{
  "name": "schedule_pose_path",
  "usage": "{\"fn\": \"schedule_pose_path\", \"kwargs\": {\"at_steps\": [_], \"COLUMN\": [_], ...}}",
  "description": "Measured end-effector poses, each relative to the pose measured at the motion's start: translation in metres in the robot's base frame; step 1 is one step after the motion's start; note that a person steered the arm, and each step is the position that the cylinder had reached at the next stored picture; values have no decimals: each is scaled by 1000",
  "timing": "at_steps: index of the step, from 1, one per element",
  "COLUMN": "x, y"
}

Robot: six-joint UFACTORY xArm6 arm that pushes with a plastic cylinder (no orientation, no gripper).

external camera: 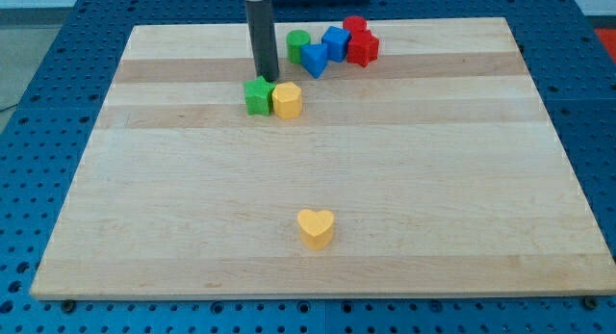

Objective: Push the green star closer to the yellow hexagon

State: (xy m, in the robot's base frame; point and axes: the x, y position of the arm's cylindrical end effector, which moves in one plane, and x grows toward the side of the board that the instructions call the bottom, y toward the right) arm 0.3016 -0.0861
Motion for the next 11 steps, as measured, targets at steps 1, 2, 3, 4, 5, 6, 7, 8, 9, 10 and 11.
{"fn": "schedule_pose_path", "kwargs": {"at_steps": [1, 2, 3, 4, 5, 6, 7, 8, 9, 10, 11], "x": [9, 58, 50, 23, 24, 14, 37, 51, 54, 54, 22], "y": [-4, 34, 34, 22, 5, -66, -95, -58, -19, -19, -66]}}
